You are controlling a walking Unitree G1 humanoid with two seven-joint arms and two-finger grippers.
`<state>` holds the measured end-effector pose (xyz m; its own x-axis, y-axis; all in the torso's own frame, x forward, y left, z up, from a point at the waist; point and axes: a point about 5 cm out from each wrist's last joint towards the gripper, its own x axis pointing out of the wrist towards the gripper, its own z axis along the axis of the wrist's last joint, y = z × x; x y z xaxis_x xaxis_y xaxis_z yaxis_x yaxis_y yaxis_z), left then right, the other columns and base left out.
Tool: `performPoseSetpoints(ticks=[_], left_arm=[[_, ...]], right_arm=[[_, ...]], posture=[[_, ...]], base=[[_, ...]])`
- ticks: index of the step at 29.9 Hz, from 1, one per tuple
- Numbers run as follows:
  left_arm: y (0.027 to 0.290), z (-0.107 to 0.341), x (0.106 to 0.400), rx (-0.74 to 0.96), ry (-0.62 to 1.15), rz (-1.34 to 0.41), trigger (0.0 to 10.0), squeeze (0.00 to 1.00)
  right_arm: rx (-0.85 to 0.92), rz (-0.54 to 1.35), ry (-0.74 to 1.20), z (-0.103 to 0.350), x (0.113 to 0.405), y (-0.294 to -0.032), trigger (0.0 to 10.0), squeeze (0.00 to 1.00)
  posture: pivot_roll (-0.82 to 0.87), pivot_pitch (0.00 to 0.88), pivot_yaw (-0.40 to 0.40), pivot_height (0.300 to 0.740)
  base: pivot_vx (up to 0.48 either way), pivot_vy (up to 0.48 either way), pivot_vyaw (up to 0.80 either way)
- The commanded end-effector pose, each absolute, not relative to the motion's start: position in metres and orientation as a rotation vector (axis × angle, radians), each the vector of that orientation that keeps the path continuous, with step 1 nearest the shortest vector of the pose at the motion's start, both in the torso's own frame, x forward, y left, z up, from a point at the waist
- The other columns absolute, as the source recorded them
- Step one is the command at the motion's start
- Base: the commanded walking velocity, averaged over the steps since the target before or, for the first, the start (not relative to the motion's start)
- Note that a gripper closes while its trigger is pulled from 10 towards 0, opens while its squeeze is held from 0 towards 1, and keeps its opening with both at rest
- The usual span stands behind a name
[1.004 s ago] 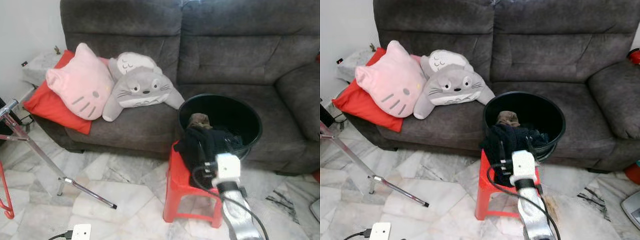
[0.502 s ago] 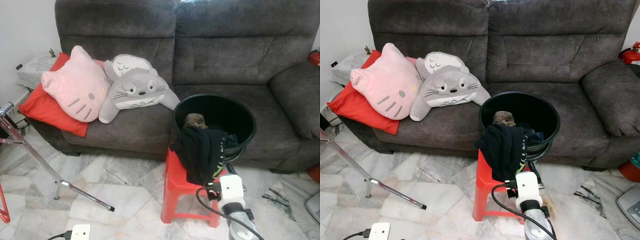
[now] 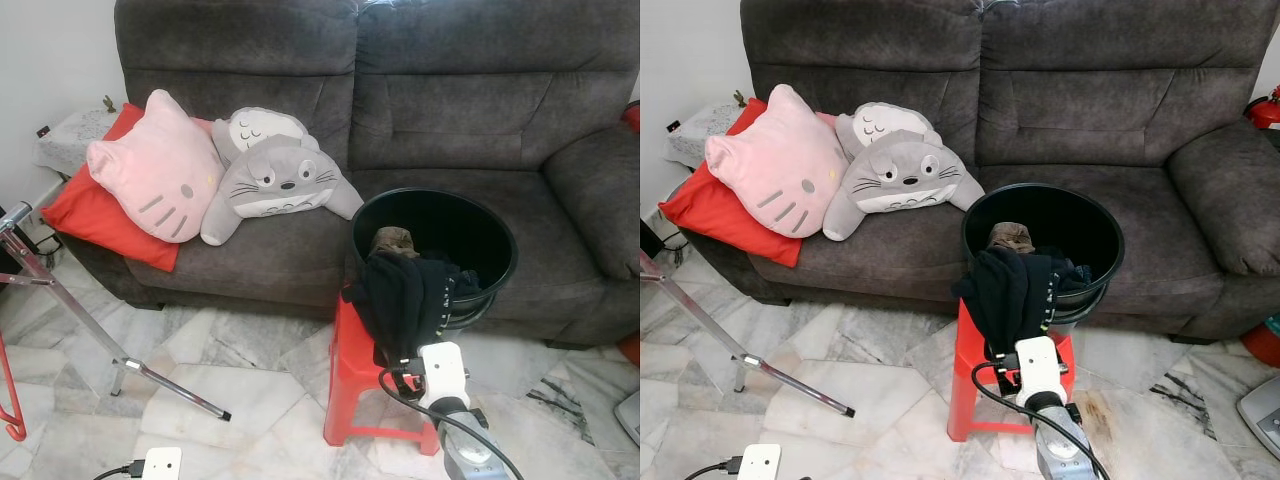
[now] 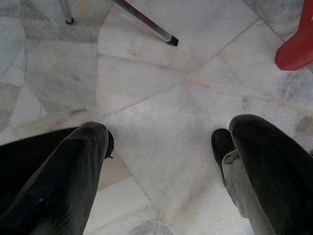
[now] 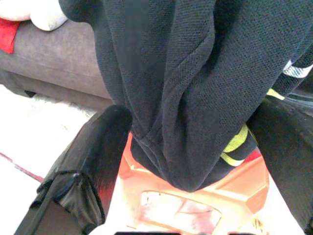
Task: Hang hanger
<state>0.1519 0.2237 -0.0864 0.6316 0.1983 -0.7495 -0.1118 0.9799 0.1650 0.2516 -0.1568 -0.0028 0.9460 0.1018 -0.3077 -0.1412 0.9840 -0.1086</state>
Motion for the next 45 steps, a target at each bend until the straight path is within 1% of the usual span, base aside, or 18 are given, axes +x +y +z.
performPoseSetpoints(ticks=[1, 4, 8, 9, 10, 11, 12, 26, 37, 45], left_arm=[[0.224, -0.088, 0.148, 0.114, 0.887, 0.181, 10.0, 0.0], [0.223, -0.088, 0.148, 0.115, 0.88, 0.178, 10.0, 0.0], [0.223, -0.088, 0.148, 0.115, 0.879, 0.178, 10.0, 0.0], [0.222, -0.088, 0.148, 0.115, 0.877, 0.179, 10.0, 0.0], [0.222, -0.088, 0.149, 0.116, 0.876, 0.181, 10.0, 0.0], [0.222, -0.088, 0.149, 0.116, 0.876, 0.181, 10.0, 0.0], [0.222, -0.088, 0.149, 0.116, 0.875, 0.184, 10.0, 0.0], [0.222, -0.087, 0.151, 0.114, 0.881, 0.187, 10.0, 0.0], [0.231, -0.089, 0.144, 0.116, 0.907, 0.2, 10.0, 0.0], [0.233, -0.089, 0.143, 0.115, 0.91, 0.201, 10.0, 0.0]], right_arm=[[-0.113, 0.13, 0.329, -0.006, 0.252, -0.155, 10.0, 0.0], [-0.134, 0.12, 0.388, -0.014, 0.252, -0.155, 10.0, 0.0], [-0.136, 0.119, 0.394, -0.015, 0.252, -0.156, 10.0, 0.0], [-0.126, 0.113, 0.405, -0.018, 0.252, -0.156, 8.9, 0.0], [-0.119, 0.111, 0.418, -0.02, 0.252, -0.157, 4.5, 0.0], [-0.119, 0.111, 0.418, -0.02, 0.252, -0.157, 4.5, 0.0], [-0.113, 0.108, 0.434, -0.023, 0.252, -0.158, 0.0, 0.0], [-0.116, 0.089, 0.46, -0.028, 0.254, -0.163, 0.0, 0.0], [-0.111, 0.08, 0.436, -0.025, 0.258, -0.162, 0.0, 0.0], [-0.113, 0.084, 0.413, -0.021, 0.262, -0.161, 0.0, 0.0]], posture=[[-0.2, 0.0, 0.074, 0.74], [-0.21, 0.0, 0.074, 0.74], [-0.21, 0.0, 0.074, 0.74], [-0.2, 0.0, 0.073, 0.74], [-0.2, 0.0, 0.074, 0.74], [-0.2, 0.0, 0.074, 0.74], [-0.2, 0.0, 0.073, 0.74], [-0.2, 0.0, 0.071, 0.74], [-0.2, 0.0, 0.073, 0.74], [-0.2, 0.0, 0.072, 0.74]], base=[[0.0, 0.0, 0.0], [0.0, 0.0, 0.0], [0.0, 0.0, 0.0], [0.0, 0.0, 0.0], [0.0, 0.0, 0.0], [0.0, 0.0, 0.0], [0.0, 0.0, 0.0], [0.0, 0.0, 0.0], [0.0, 0.0, 0.0], [0.0, 0.0, 0.0]])
